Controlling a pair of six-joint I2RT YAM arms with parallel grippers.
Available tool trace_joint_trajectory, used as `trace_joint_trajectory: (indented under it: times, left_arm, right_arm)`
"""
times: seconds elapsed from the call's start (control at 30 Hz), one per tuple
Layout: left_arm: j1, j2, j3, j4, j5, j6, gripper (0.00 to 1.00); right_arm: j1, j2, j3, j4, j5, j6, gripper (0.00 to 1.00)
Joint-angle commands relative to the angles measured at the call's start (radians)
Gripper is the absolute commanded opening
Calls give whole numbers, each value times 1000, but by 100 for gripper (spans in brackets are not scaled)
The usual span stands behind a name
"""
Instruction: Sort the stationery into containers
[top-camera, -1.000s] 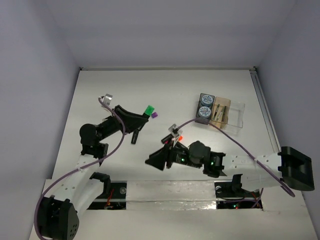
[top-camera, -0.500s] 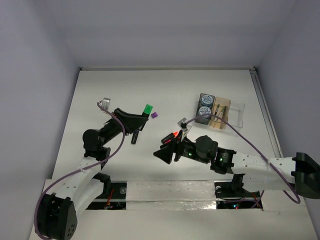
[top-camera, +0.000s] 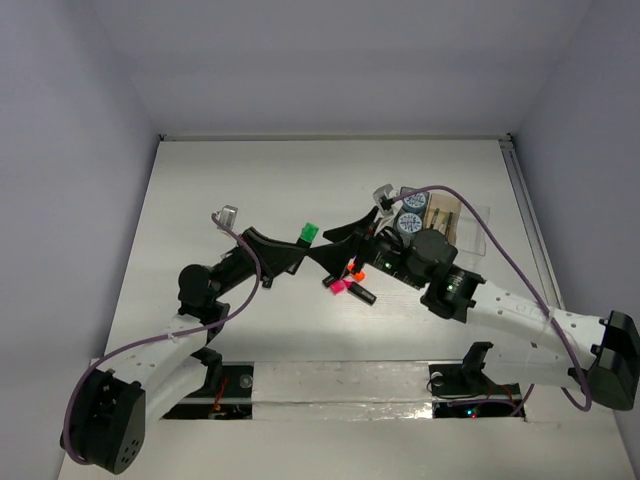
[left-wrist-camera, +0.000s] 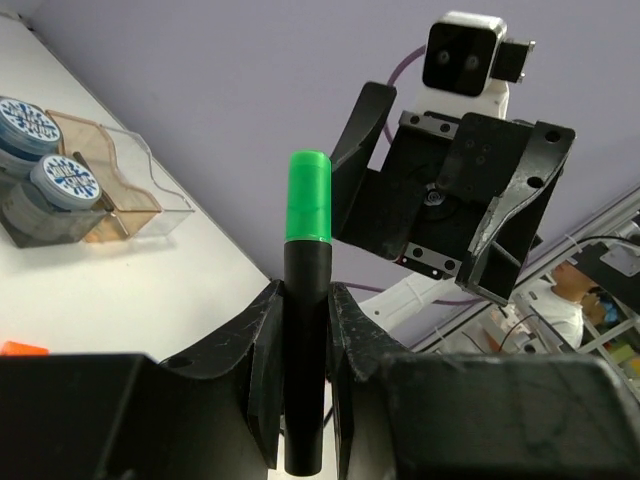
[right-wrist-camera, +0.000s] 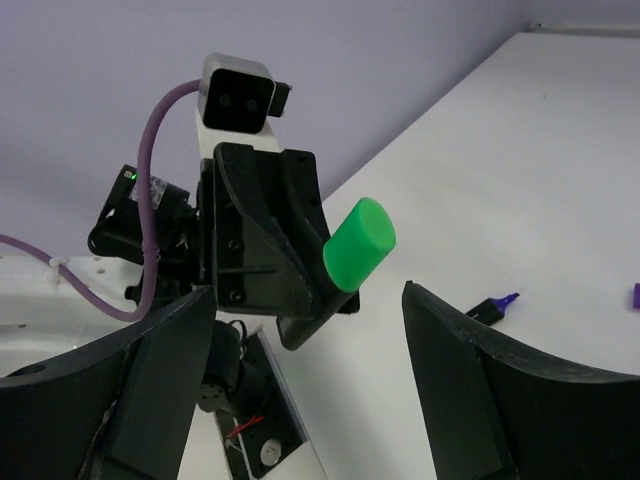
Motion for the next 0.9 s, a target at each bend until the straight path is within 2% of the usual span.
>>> trace_joint_trajectory:
  times: [0.0,0.3,0.33,0.43,0.47,0.5,0.73,0.87]
  left_arm:
    - [-24,11,-3,125,-15,-14,0]
    - [-67,27,6,143,-29,-8,0]
    - [-77,27,6,142,-27,-8,0]
    - [-87,33,5,143,-29,-7,0]
    - [-87,36,1,143,-30,-7,0]
    - [-87,39,0,145,-30,-7,0]
    - [-97,45,-8,142,-30,-5,0]
    - [-97,51,-8,143,-26,-2,0]
  right_arm:
    - [-24,44,44,53,-79,-17,81]
    - [-53,89,49,102,-139,16,73]
    - [-53,89,47,107,-140,18,67]
    - [-62,98,49,119,-148,22,54]
    - [-62,102,49,121,-150,24,44]
    - [-62,105,52,122,-151,26,43]
    - [-62,124,47,145,-159,49,47]
    - [-72,125,44,159,-151,58,56]
